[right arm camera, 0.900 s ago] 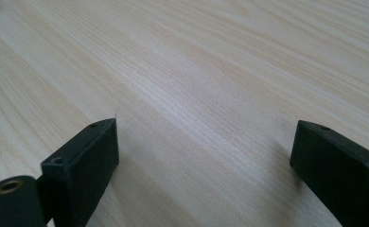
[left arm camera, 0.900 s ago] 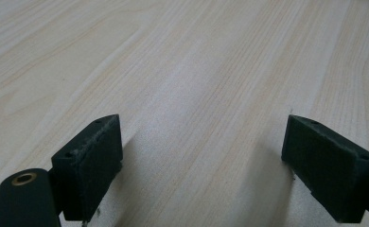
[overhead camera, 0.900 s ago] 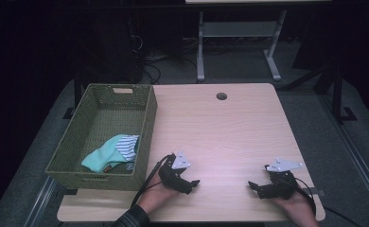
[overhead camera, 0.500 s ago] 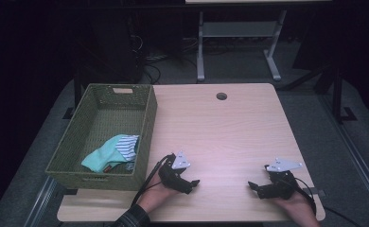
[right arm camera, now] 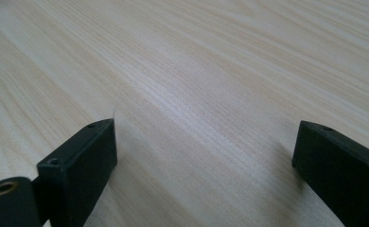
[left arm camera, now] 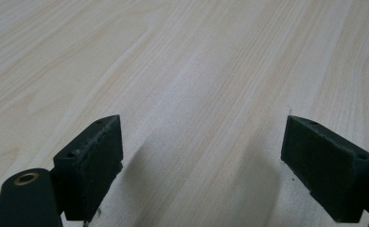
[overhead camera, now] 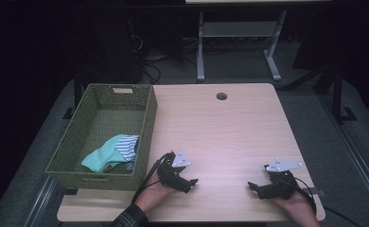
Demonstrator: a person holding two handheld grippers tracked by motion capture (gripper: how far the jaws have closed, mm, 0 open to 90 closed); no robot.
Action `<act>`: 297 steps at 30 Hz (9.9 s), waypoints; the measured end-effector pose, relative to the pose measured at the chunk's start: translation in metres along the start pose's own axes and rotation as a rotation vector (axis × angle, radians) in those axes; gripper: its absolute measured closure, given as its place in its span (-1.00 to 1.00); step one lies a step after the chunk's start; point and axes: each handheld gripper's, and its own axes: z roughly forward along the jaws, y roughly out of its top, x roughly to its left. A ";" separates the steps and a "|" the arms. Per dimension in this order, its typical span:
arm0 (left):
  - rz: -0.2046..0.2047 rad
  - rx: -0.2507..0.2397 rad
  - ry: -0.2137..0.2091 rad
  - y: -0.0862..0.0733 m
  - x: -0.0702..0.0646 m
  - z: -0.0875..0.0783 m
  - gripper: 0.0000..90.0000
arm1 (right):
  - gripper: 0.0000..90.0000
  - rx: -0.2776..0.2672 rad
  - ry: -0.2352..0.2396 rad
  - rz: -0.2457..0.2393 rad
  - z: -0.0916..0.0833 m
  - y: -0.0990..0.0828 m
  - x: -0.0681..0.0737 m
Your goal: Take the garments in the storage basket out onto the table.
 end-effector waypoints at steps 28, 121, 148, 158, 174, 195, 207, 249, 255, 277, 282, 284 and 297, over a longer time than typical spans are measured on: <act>-0.038 -0.036 -0.003 0.009 0.011 -0.019 -0.71 | -0.86 -0.001 0.011 -0.009 0.000 0.000 0.001; -0.033 -0.042 -0.076 0.056 0.029 -0.057 -0.70 | -0.86 -0.001 0.012 -0.007 0.000 0.000 0.001; -0.002 -0.007 -0.109 0.062 0.049 -0.086 -0.71 | -0.86 -0.001 0.012 -0.009 0.000 0.000 0.001; -0.022 -0.028 -0.083 0.059 0.059 -0.101 -0.70 | -0.86 0.000 0.011 -0.010 0.000 0.000 0.001; -0.063 -0.048 -0.039 0.045 0.080 -0.134 -0.64 | -0.86 -0.001 0.012 -0.009 0.001 0.000 0.001; -0.110 -0.035 0.047 0.020 0.105 -0.168 -0.53 | -0.86 -0.001 0.012 -0.009 0.001 0.000 0.001; -0.139 0.006 0.110 0.000 0.120 -0.181 -0.51 | -0.86 0.000 0.012 -0.008 0.000 0.000 0.001; -0.161 0.276 0.144 -0.050 0.155 -0.169 -0.45 | -0.86 0.000 0.012 -0.009 0.000 0.000 0.001; -0.139 0.319 0.132 -0.051 0.156 -0.162 -0.38 | -0.86 0.000 0.012 -0.008 0.000 0.000 0.001; -0.225 0.430 0.053 -0.067 0.168 -0.134 0.20 | -0.86 0.000 0.011 -0.010 0.000 0.000 0.001; -0.246 0.427 0.053 -0.067 0.170 -0.135 0.50 | -0.86 0.000 0.011 -0.010 0.000 0.000 0.001; -0.262 0.421 0.045 -0.067 0.170 -0.136 0.60 | -0.86 0.000 0.012 -0.008 0.000 0.000 0.001; -0.283 0.292 0.051 -0.062 0.173 -0.151 0.94 | -0.86 0.000 0.011 -0.010 0.000 0.000 0.001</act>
